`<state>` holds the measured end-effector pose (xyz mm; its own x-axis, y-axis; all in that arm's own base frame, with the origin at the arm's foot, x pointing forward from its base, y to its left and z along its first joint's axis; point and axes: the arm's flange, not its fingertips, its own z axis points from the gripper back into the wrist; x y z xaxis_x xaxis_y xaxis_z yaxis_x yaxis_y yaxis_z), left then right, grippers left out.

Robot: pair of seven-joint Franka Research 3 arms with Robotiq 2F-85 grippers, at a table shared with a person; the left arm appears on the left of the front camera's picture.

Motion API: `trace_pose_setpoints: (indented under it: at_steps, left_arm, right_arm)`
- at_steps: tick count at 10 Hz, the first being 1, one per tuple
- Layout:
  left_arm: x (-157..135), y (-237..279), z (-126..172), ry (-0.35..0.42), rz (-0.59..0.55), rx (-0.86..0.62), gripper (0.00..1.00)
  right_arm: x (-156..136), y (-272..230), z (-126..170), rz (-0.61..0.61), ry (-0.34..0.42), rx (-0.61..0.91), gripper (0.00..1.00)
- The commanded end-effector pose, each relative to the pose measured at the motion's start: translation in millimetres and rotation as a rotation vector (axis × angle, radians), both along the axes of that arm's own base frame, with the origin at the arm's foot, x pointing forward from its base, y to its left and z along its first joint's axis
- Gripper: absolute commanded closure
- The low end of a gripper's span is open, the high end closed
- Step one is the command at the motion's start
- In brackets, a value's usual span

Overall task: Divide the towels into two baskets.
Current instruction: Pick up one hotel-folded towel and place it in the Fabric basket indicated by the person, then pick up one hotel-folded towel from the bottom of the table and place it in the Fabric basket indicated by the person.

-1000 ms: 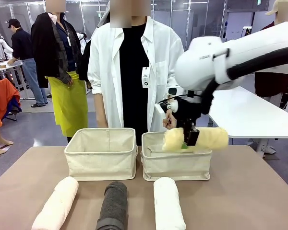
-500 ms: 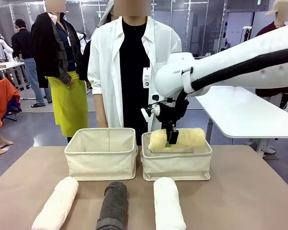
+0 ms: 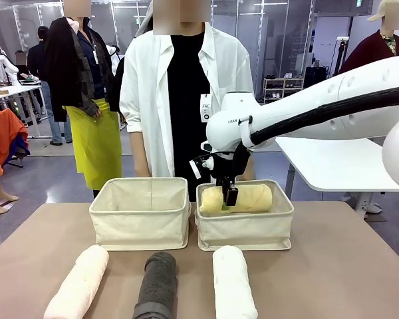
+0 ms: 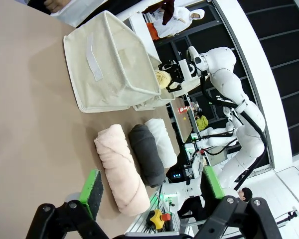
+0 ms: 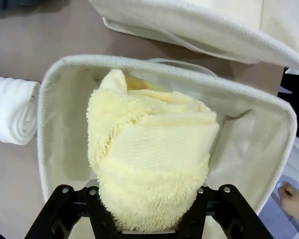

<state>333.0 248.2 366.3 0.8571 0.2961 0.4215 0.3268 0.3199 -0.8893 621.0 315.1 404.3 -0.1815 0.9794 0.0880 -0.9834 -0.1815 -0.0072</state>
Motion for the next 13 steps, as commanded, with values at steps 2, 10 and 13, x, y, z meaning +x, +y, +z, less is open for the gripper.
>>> trace_pose_setpoints:
  at_steps: [2, 10, 13]
  left_arm:
    - [-2.6, 1.9, 2.2, -0.007, 0.000, 0.003, 0.00]
    - [-2.6, 1.9, 2.2, -0.007, 0.000, 0.003, 0.00]
    - [-2.6, 1.9, 2.2, -0.007, 0.000, 0.003, 0.00]
  right_arm:
    - [4.2, -6.1, 4.1, -0.069, 0.015, -0.022, 0.12]
    - [3.0, -15.8, 7.9, -0.070, 0.022, -0.018, 0.06]
    - [3.0, -15.8, 7.9, -0.070, 0.022, -0.018, 0.06]
